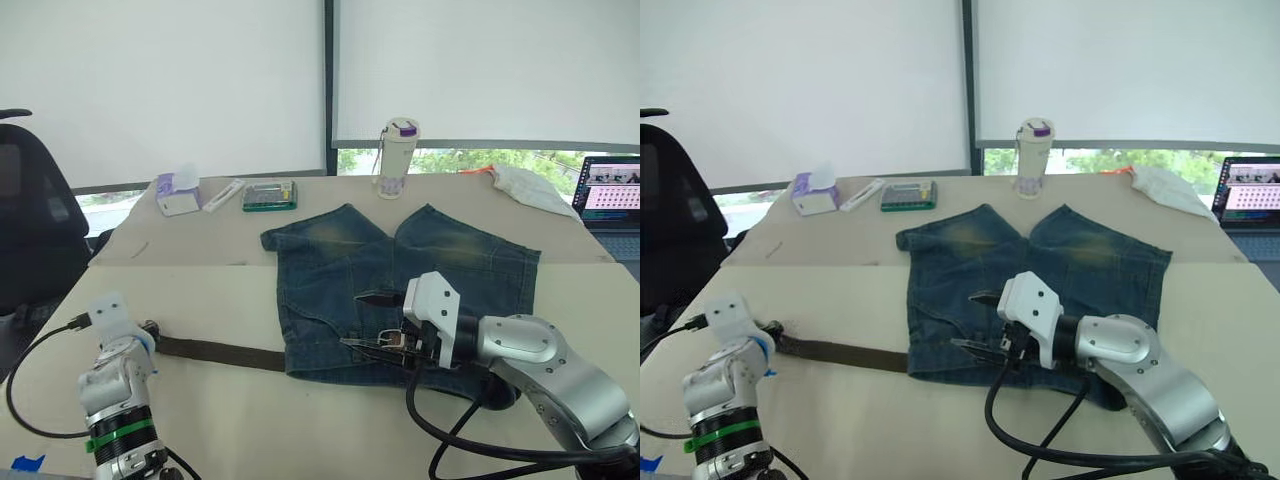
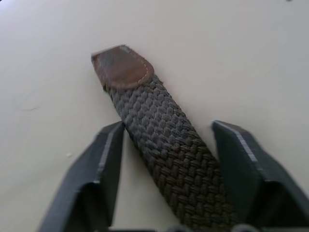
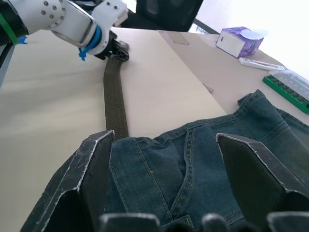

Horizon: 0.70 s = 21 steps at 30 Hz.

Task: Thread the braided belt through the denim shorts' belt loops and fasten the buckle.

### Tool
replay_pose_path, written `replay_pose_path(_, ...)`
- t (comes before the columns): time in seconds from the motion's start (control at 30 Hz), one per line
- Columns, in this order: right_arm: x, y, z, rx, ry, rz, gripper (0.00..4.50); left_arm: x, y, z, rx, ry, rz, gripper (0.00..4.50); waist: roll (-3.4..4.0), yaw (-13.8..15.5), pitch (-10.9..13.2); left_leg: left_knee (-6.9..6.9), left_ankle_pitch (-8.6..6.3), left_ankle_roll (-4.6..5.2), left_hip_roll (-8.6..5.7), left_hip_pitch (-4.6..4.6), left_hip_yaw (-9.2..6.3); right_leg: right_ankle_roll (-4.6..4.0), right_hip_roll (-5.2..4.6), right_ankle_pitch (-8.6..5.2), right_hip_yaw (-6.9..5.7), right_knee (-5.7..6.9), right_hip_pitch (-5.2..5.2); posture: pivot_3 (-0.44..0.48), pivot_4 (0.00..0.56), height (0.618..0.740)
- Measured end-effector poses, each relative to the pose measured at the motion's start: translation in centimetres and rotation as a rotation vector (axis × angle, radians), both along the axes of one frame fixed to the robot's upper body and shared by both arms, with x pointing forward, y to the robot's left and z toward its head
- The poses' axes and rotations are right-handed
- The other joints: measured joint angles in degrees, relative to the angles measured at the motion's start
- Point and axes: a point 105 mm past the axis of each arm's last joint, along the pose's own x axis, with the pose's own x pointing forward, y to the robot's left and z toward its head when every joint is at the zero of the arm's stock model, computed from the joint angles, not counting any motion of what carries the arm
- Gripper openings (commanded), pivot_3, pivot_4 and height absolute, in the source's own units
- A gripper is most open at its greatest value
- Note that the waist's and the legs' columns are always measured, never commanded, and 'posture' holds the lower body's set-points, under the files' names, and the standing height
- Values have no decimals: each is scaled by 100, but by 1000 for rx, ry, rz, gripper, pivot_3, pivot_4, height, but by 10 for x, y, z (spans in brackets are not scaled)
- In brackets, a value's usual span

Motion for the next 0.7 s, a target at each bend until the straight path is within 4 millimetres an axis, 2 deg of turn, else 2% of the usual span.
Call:
replay_pose_path(0.17, 0, -1, 1, -4, -6, -10, 3764, 13, -10, 5, 0, -65, -60, 130, -4, -8, 2, 0, 0, 0, 3, -4, 1, 1, -1, -1, 0, 2, -3, 0, 150, 740)
replay_pose_path(0.2, 0, -1, 0, -4, -2, -16, 3764, 16, -15, 8, -26, -99, -87, 35, -5, -10, 3, 1, 0, 0, 3, -5, 1, 1, -1, -1, 0, 2, -4, 0, 150, 740)
replay_pose_path(0.3, 3, -3, -1, -4, 12, -43, 3764, 29, -44, 16, -188, -209, -243, 35, -8, -23, 4, 7, 0, 0, 2, -16, -3, 1, -1, 0, -9, 1, -9, 0, 150, 740)
replay_pose_path(0.43, 13, -5, -1, 11, 23, -106, 3764, 34, -111, 33, -514, -304, -637, 35, -73, -217, 41, 8, 5, -8, 12, -20, -12, 0, 23, 0, -12, 0, -14, 0, 150, 740)
replay_pose_path(0.5, 18, -5, 0, 23, 28, -136, 3764, 27, -147, 58, -673, -334, -886, 35, -82, -320, 48, 8, 9, -14, 17, -25, -19, -2, 31, 1, -13, 1, -18, 0, 150, 740)
replay_pose_path(0.57, 22, -5, 2, 36, 41, -154, 3764, 13, -180, 97, -776, -352, -1186, 35, -78, -417, 48, 2, 11, -17, 28, -22, -25, -2, 41, 1, -12, 3, -18, 0, 150, 740)
replay_pose_path(0.63, 26, -4, 4, 60, 78, -160, 3764, -1, -201, 125, -825, -347, -1405, 35, -60, -502, 45, -2, 11, -17, 32, -17, -26, -4, 42, 0, -8, 2, -13, 0, 150, 740)
replay_pose_path(0.7, 30, -7, 9, 100, 124, -180, 3764, -14, -221, 139, -897, -321, -1572, 35, -40, -553, 44, -4, 10, -16, 32, -15, -25, -4, 42, 0, 1, 1, -12, 0, 150, 740)
